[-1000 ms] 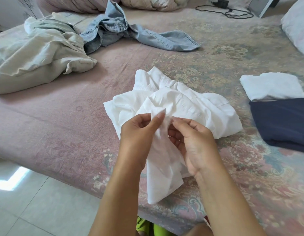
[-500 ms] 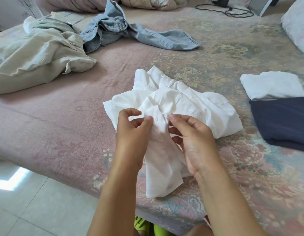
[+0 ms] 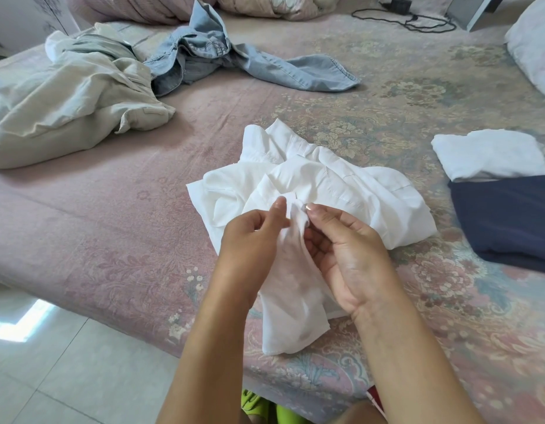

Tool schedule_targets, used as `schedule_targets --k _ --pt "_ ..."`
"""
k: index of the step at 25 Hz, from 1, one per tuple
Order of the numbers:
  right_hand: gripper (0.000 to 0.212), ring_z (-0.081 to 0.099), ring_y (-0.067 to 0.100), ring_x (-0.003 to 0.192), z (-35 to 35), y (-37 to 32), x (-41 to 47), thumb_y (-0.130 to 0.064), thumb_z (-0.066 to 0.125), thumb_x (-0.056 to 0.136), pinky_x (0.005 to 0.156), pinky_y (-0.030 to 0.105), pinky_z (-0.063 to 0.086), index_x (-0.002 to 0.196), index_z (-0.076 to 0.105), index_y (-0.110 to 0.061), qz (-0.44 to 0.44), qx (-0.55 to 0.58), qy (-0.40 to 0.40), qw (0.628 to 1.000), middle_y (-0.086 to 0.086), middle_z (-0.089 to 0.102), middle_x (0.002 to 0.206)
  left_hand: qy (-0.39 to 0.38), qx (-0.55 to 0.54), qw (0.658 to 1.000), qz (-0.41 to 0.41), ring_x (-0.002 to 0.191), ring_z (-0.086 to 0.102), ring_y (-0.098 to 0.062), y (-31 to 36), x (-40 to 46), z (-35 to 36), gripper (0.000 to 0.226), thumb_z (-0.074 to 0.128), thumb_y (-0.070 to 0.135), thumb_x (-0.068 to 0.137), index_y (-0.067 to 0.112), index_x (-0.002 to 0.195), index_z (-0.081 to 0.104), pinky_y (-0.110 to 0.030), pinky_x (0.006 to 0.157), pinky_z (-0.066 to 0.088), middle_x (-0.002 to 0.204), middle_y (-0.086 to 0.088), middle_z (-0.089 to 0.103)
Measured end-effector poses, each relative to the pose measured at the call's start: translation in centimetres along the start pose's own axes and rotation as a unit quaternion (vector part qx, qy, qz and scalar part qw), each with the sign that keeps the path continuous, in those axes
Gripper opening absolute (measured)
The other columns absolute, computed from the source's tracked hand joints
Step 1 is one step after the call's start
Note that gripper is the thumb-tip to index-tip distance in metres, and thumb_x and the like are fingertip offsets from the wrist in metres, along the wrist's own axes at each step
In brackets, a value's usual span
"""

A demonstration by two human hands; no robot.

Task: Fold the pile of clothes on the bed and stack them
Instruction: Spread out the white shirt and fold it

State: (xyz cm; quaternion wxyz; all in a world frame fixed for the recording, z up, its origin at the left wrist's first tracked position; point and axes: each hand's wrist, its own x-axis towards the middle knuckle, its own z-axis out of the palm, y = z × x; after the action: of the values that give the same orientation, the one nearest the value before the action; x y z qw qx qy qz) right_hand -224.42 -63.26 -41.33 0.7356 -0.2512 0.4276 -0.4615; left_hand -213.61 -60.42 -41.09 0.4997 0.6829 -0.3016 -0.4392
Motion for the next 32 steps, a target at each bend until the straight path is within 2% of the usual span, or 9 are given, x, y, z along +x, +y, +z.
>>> schedule_targets --k 3,7,9,11,14,18,23,28,32 --pt "0.012 0.061 0.013 0.067 0.0 0.1 -0.1 -0.006 0.066 0.083 0.067 0.023 0.053 0.073 0.07 -0.011 -0.045 -0.041 0.014 0.998 0.004 0.067 0.068 -0.036 0.009 0.999 0.002 0.06 0.049 -0.011 0.1 -0.3 -0.1 0.051 0.067 0.054 0.074 0.003 0.074 0.066 -0.022 0.056 0.04 0.066 -0.006 0.056" --pt "0.01 0.059 0.013 0.065 0.1 -0.1 -0.2 -0.005 0.067 0.082 0.063 0.021 0.051 0.073 0.07 -0.009 -0.044 -0.009 0.018 0.999 0.005 0.065 0.068 -0.041 -0.071 0.997 -0.012 0.059 0.059 -0.014 0.0 -0.2 -0.7 0.018 0.076 0.023 0.076 0.006 0.077 0.071 -0.02 0.052 0.047 0.07 -0.01 0.068" --pt "0.012 0.058 0.01 0.063 0.0 -0.1 -0.1 -0.005 0.069 0.081 0.062 0.02 0.05 0.071 0.07 -0.011 -0.063 -0.014 0.039 0.997 0.002 0.065 0.066 0.007 -0.078 0.997 0.003 0.068 0.06 -0.015 -0.4 0.0 -0.8 0.011 0.076 0.021 0.077 0.013 0.074 0.071 -0.024 0.062 0.051 0.077 -0.006 0.067" --pt "0.013 0.06 0.006 0.064 -0.2 0.2 0.0 -0.011 0.072 0.082 0.067 0.019 0.049 0.07 0.07 -0.017 -0.139 -0.183 0.075 0.97 -0.003 0.068 0.068 0.118 0.071 0.987 0.085 0.088 0.056 -0.01 -0.6 0.0 -0.9 0.009 0.075 0.027 0.08 0.027 0.074 0.069 -0.023 0.081 0.046 0.094 0.006 0.058" --pt "0.011 0.065 0.002 0.069 0.2 0.7 -0.4 -0.017 0.072 0.083 0.071 0.018 0.052 0.073 0.071 -0.022 -0.19 -0.314 0.072 0.928 -0.008 0.072 0.072 0.123 0.054 0.981 0.141 0.069 0.055 -0.002 -0.1 -0.4 -0.7 0.009 0.07 0.022 0.085 0.022 0.077 0.067 -0.014 0.066 0.045 0.078 0.012 0.059" --pt "0.014 0.068 0.015 0.071 0.5 0.7 -0.2 -0.012 0.072 0.082 0.076 0.027 0.055 0.069 0.073 -0.018 -0.119 -0.211 0.046 0.969 0.001 0.073 0.072 0.034 -0.103 0.993 0.039 0.063 0.066 -0.016 0.0 -0.4 -0.3 0.009 0.065 0.009 0.088 0.004 0.08 0.066 -0.022 0.059 0.055 0.07 -0.009 0.07" --pt "0.019 0.054 0.011 0.057 0.4 0.6 0.1 -0.007 0.071 0.08 0.063 0.025 0.049 0.063 0.072 -0.015 -0.053 -0.092 0.039 0.994 0.003 0.064 0.061 -0.015 -0.212 0.977 -0.027 0.063 0.064 -0.014 0.4 -0.5 -0.6 0.015 0.062 0.008 0.089 0.007 0.075 0.065 -0.023 0.06 0.056 0.069 -0.007 0.068" --pt "0.011 0.056 0.007 0.053 0.4 0.3 -0.1 0.001 0.07 0.079 0.056 0.017 0.05 0.077 0.069 -0.009 -0.046 -0.067 0.022 0.996 0.001 0.065 0.06 -0.009 -0.213 0.977 -0.018 0.066 0.065 -0.016 0.4 -0.4 -0.7 0.016 0.061 0.006 0.089 0.01 0.073 0.06 -0.025 0.061 0.056 0.074 -0.008 0.068" --pt "0.009 0.067 0.016 0.072 0.2 0.4 -0.3 -0.007 0.073 0.079 0.075 0.025 0.055 0.075 0.072 -0.015 -0.086 -0.148 0.006 0.985 0.005 0.072 0.074 0.0 -0.19 0.982 -0.004 0.067 0.066 -0.017 0.3 -0.4 -0.8 0.015 0.064 0.008 0.088 0.011 0.073 0.062 -0.026 0.065 0.057 0.074 -0.009 0.069"
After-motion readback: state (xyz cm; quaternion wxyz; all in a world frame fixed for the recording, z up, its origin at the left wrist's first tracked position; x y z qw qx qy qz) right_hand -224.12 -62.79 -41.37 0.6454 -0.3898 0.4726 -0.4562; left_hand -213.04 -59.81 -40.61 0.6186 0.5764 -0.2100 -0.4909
